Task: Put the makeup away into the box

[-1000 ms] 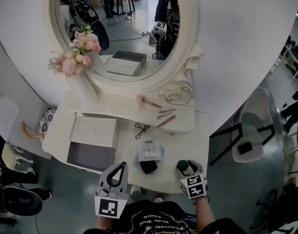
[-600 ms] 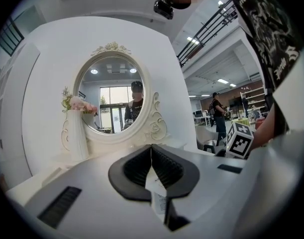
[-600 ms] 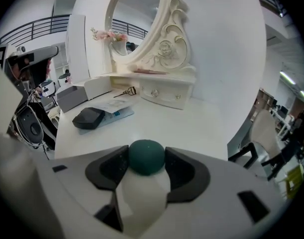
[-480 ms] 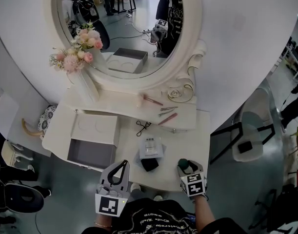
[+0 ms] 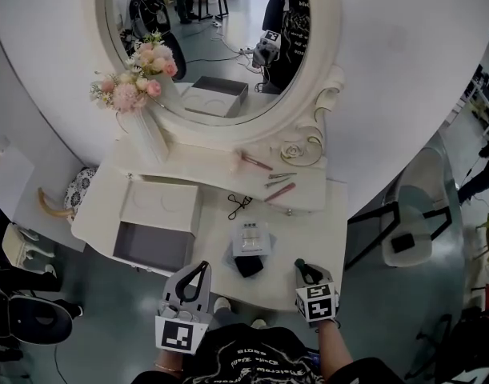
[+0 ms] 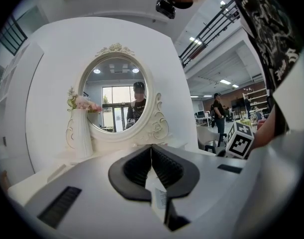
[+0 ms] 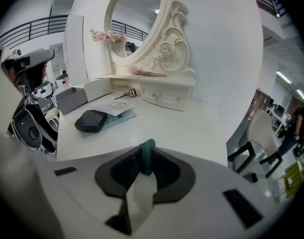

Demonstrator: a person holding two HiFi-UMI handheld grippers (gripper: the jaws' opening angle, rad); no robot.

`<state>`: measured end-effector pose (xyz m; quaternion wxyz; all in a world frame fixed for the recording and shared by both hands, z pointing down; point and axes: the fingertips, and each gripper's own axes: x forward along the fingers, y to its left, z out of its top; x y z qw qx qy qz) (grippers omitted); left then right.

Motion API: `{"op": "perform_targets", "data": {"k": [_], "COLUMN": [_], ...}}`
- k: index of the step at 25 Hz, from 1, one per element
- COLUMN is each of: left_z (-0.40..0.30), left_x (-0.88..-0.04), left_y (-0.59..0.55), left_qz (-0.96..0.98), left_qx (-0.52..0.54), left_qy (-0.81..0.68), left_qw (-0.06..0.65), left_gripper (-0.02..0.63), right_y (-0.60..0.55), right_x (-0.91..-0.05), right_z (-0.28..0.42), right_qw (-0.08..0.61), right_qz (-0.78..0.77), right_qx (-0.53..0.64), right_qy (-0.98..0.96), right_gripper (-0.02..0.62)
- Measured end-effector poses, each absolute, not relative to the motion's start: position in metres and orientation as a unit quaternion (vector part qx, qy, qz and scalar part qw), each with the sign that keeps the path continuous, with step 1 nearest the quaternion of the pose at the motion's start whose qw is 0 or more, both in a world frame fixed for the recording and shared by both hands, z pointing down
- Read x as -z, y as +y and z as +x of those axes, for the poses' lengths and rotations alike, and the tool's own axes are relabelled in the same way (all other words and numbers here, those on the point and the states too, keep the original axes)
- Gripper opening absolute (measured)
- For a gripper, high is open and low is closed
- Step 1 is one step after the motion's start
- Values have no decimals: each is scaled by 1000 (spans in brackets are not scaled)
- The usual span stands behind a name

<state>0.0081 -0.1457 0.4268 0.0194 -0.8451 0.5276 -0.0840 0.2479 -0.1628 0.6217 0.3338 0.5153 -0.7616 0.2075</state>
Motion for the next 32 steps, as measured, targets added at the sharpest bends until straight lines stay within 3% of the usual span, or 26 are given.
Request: {"op": "perform_targets", "data": {"k": [32], "left_z": [-21], "left_x": [-425], "left_y": [-105], "left_qz": [-793], "left_qx": [60], "left_qy": [606], "left_qw": [-1], "left_gripper": [15], "right_y": [-163], "right_x": [-536], "right_z": [174], "right_qw": [294], "right_qz": [424], "right_qx": [-97], "right_qy": [-851], "right_gripper": [58]}}
